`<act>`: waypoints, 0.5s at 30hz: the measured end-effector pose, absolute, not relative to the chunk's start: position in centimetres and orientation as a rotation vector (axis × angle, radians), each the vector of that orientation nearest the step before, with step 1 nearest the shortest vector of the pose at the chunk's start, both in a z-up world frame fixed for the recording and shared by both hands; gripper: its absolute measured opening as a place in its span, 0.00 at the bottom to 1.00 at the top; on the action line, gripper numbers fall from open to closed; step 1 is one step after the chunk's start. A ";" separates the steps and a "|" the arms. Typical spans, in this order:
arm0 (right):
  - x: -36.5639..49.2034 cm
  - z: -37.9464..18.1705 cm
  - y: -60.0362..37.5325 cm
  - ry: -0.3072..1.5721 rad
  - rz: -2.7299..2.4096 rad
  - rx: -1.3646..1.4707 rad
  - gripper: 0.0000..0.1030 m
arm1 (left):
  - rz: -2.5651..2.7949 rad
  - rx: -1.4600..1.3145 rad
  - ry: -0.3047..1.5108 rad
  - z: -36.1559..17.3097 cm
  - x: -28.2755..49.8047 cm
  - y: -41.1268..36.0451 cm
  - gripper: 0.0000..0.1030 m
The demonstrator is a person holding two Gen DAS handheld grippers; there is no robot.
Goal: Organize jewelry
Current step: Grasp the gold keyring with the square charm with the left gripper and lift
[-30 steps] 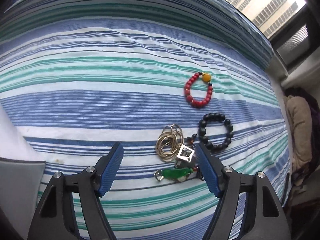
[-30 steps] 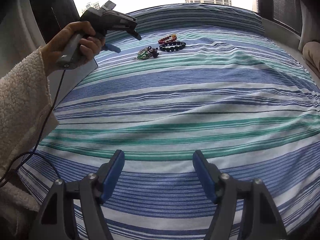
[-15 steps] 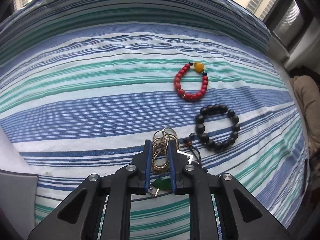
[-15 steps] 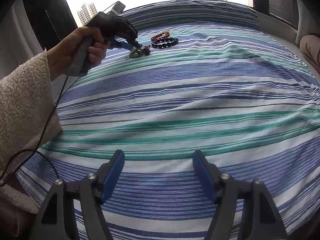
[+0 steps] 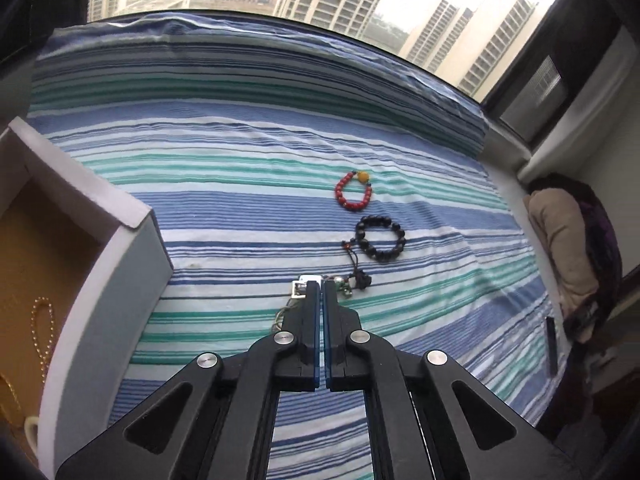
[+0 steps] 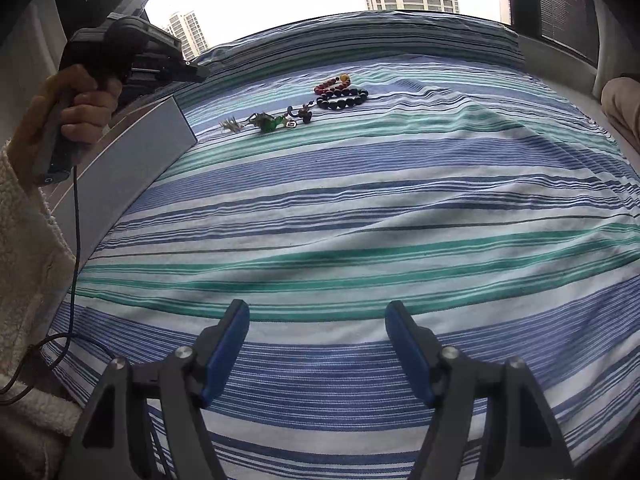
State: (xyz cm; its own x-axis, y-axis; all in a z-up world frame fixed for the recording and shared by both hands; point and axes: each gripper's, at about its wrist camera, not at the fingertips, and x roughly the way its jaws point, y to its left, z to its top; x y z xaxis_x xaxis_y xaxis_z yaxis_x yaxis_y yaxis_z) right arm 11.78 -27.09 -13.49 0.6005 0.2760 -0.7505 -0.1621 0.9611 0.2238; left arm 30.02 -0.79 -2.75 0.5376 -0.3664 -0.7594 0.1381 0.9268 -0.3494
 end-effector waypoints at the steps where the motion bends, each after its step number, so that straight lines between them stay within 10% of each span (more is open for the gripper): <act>1: 11.6 -13.4 -27.0 0.887 0.257 0.135 0.70 | -0.305 -0.259 0.956 -2.5 29.2 -0.5 0.00; 7: 10.8 -12.6 -26.5 0.868 0.266 0.127 0.70 | -0.325 -0.186 1.007 -3.5 24.9 0.1 0.00; 11: 10.0 -12.7 -25.9 0.877 0.276 0.120 0.70 | -0.317 -0.171 1.059 -6.1 25.0 -0.5 0.43; 15: 9.2 -12.5 -25.6 0.876 0.284 0.110 0.70 | -0.304 -0.120 1.069 -9.0 26.7 -2.5 0.49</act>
